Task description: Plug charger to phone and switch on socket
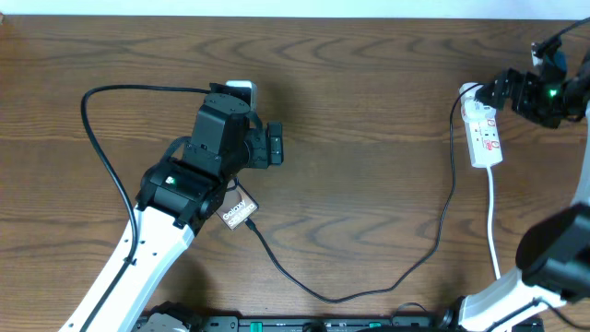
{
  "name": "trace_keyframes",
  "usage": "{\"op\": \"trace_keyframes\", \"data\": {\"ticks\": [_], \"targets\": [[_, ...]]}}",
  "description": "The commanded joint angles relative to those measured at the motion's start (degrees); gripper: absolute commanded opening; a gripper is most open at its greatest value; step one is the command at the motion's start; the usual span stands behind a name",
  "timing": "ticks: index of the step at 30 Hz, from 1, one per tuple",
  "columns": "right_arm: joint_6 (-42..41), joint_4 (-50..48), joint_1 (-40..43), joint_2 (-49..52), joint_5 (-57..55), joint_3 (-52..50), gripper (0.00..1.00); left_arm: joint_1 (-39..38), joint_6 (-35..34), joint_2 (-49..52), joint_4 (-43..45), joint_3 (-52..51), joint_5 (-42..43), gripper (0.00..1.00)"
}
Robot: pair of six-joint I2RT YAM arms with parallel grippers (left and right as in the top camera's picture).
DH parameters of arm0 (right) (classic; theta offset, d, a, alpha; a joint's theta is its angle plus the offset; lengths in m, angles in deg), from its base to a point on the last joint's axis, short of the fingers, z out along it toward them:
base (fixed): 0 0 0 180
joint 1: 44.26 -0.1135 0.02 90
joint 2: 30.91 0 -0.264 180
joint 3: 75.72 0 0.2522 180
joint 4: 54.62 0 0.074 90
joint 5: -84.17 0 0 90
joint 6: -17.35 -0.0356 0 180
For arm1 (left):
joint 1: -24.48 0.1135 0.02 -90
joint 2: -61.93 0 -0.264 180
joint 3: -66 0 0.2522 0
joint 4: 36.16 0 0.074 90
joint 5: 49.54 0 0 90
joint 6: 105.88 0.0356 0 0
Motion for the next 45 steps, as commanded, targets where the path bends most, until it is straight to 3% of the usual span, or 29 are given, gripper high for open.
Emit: {"op": "trace_keyframes", "data": {"ticks": [1,11,30,45], "targets": [[3.5,-1.7,1.0,4.3,0.0,2.3,0.99,-0.2,0.8,-0.2,-0.4,0.9,-1.5,0.91],[5.2,-8.0,2.9,13.9,0.4,2.3,0.99,-0.1,0.8,-0.2,-1.6,0.9,-1.6,0.91],[3.8,-17.4,1.9,14.2,0.7,-6.4,0.99,-0.1,0.8,-0.2,-1.9,0.9,-1.5,0.91],[3.5,-19.1,-0.6,14.2,0.6,-7.4,0.99,-0.1,0.8,-0.2,-2.1,0.2,-1.6,0.91]]}}
